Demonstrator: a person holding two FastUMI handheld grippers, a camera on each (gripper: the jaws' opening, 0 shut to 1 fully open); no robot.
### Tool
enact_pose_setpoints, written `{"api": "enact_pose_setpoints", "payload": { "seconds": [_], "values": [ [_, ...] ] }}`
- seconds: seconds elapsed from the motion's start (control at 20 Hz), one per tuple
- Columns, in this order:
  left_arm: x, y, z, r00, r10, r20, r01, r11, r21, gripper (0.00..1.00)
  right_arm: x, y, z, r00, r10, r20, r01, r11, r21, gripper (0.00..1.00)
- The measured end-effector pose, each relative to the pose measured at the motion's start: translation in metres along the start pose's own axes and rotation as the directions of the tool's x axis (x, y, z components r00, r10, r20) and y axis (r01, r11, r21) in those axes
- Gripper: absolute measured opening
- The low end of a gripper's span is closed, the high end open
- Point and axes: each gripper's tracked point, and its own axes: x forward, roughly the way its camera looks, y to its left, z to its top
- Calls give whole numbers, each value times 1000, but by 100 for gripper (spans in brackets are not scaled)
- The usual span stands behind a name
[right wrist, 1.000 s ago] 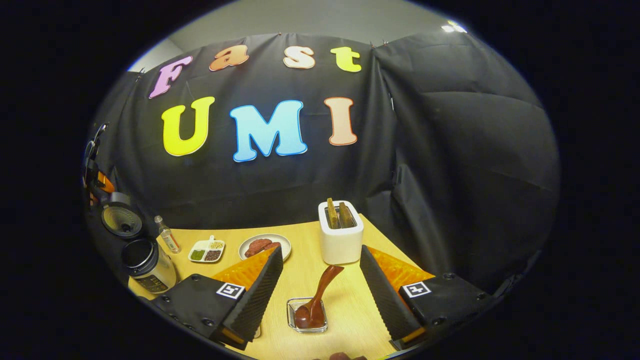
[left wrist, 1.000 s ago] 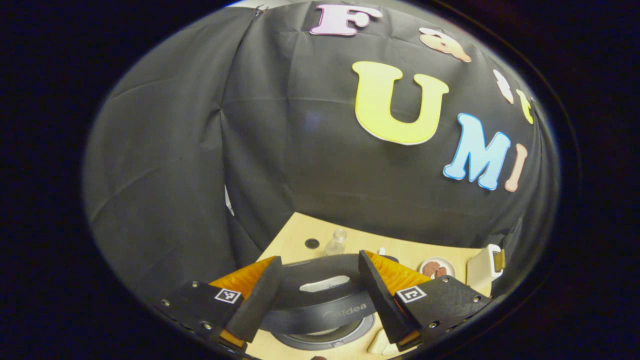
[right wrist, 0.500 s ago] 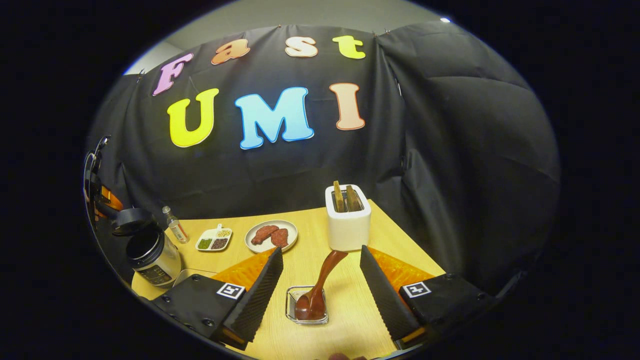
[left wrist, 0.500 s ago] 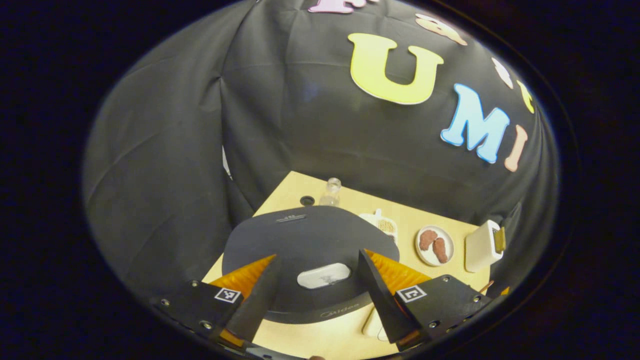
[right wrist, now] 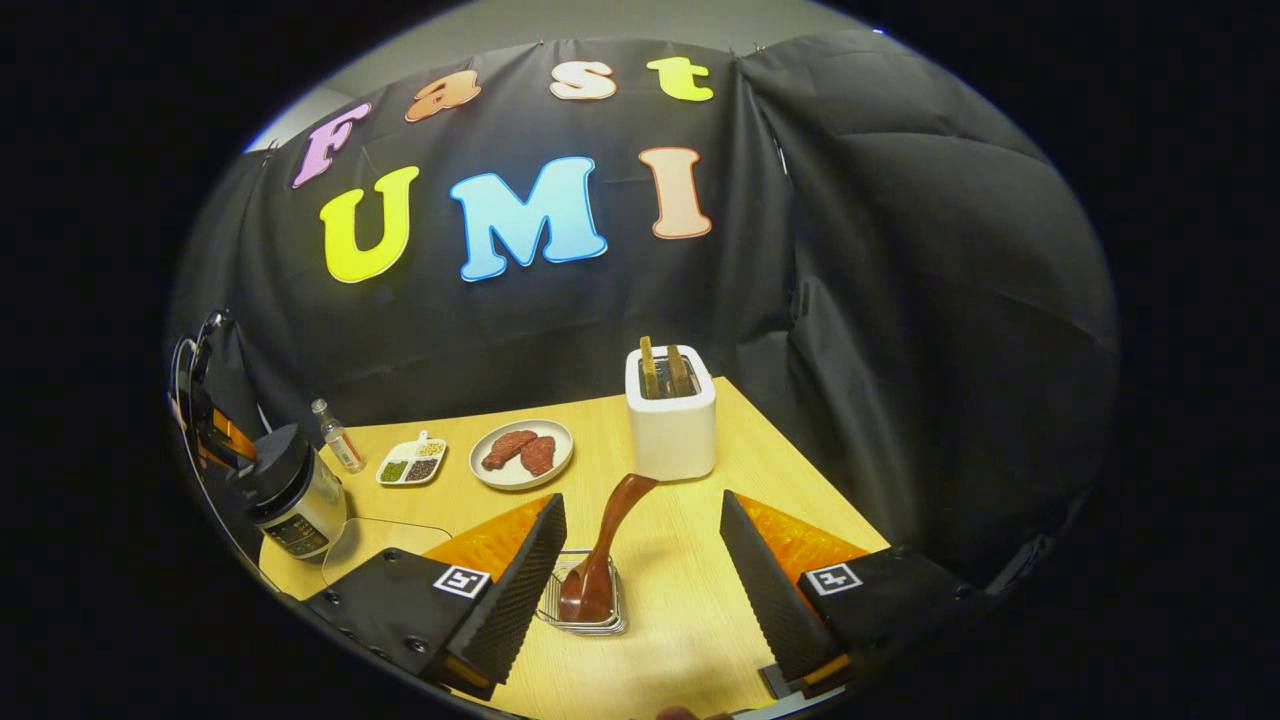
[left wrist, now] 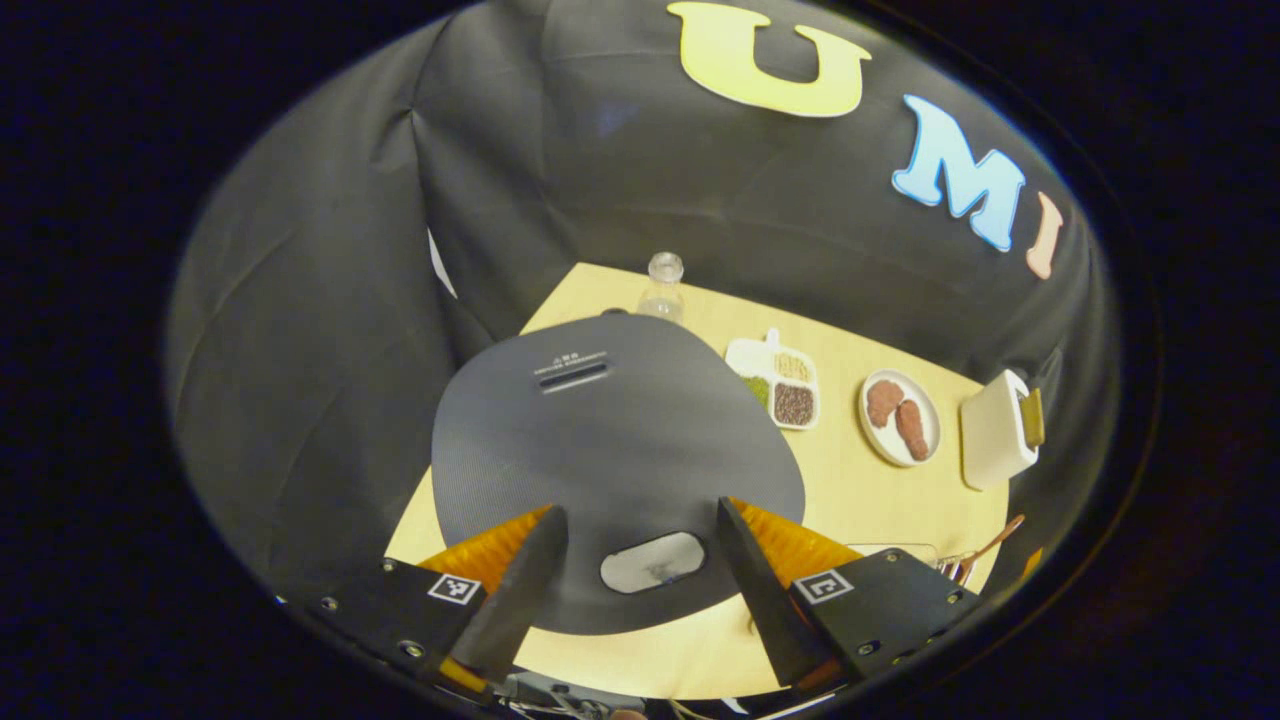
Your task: Close the left gripper, press the button to open the rice cooker; take a wooden spoon from the chopstick holder with the right hand, scoop a spoonful of rice and pour it into the rice cooker, then put the wooden spoon back into the chopstick holder.
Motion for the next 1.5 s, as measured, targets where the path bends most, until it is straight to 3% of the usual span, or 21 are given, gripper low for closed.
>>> {"api": "enact_pose_setpoints", "payload": {
  "seconds": [0.25, 0.55, 0.75, 0.95, 1.15, 1.25, 1.35, 1.5],
  "values": [
    [6, 1, -2, 998, 56, 35, -57, 998, 34, 96, -1, -22, -5, 1000, -19, -9, 19, 1000, 10, 98],
    [11, 0, -11, 999, 46, 28, -48, 997, 68, 97, 0, -45, -16, 999, -15, -36, 15, 1000, 3, 98],
    [10, 1, -9, 997, 51, 51, -54, 998, 41, 97, -1, -51, -9, 1000, -8, -19, 8, 1000, -8, 98],
    [4, -2, -17, 988, 76, 131, -80, 996, 29, 97, 1, -45, 0, 1000, 30, -1, -30, 999, -13, 98],
    [-35, -23, -54, 983, 54, 174, -59, 998, 24, 94, 1, -36, 5, 996, 91, -1, -91, 995, -45, 99],
    [-68, -41, -58, 969, 23, 247, -30, 999, 22, 94, 4, -35, 12, 994, 109, 12, -108, 993, -55, 99],
    [-111, -55, -55, 937, 2, 349, -19, 999, 43, 94, 5, -30, 26, 992, 121, 36, -118, 991, -64, 98],
    [-191, -75, -30, 841, -39, 539, -17, 995, 98, 94, -1, -9, 56, 983, 169, 78, -164, 985, -60, 98]
  ]
}}
